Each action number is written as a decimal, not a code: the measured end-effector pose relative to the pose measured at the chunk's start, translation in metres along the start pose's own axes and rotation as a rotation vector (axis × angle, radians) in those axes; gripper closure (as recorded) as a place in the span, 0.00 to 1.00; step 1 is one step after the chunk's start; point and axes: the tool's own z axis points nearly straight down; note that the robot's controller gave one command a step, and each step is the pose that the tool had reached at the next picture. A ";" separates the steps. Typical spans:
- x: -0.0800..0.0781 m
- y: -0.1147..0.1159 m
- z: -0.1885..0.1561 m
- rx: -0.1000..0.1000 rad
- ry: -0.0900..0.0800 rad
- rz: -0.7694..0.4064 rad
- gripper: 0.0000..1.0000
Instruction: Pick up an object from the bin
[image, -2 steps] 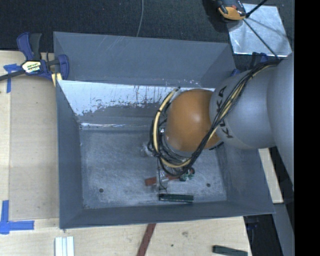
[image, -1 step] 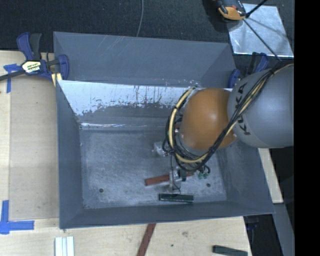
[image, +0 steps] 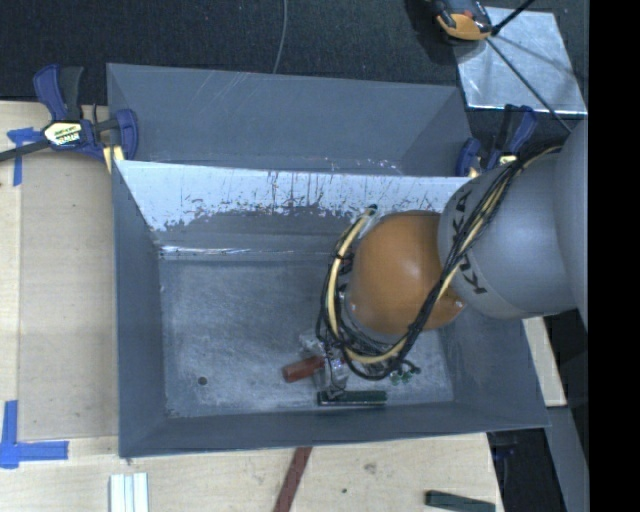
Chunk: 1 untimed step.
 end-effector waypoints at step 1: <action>0.000 0.000 0.000 0.000 0.000 0.001 1.00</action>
Offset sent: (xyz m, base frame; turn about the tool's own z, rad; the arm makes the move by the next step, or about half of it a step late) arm 0.0399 -0.0011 0.2728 -0.0185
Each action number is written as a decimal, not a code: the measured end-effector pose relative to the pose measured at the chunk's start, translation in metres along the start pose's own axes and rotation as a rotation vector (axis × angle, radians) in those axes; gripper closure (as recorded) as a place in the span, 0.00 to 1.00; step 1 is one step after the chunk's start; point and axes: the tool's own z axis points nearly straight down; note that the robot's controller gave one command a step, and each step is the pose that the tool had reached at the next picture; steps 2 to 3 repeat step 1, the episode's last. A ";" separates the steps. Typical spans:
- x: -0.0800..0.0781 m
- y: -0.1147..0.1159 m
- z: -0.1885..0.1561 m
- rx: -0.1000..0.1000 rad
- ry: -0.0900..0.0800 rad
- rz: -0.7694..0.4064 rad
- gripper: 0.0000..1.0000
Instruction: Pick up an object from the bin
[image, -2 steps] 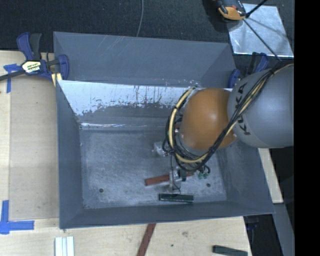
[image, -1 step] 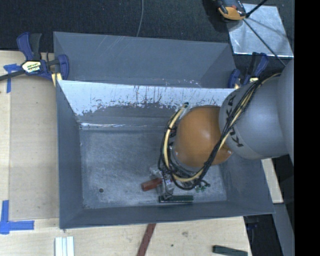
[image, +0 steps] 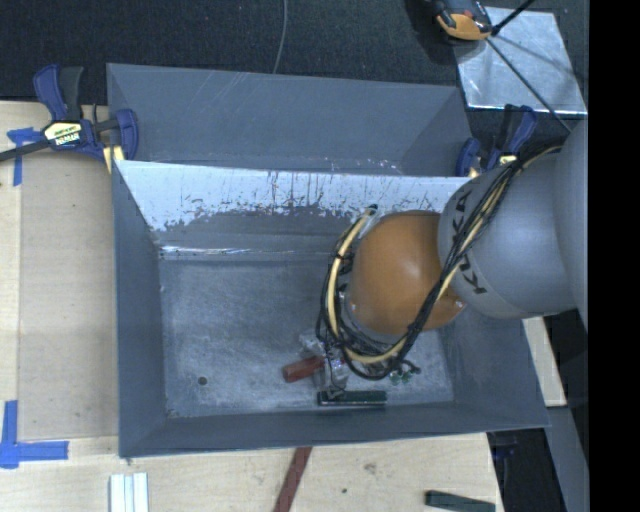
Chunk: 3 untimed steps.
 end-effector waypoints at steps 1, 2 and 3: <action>-0.032 -0.012 -0.221 -0.001 0.005 -0.014 1.00; -0.032 -0.012 -0.221 -0.001 0.005 -0.014 1.00; -0.032 -0.012 -0.221 -0.001 0.005 -0.014 1.00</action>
Offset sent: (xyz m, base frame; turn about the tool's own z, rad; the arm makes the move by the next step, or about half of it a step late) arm 0.0000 0.0000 0.0000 0.0000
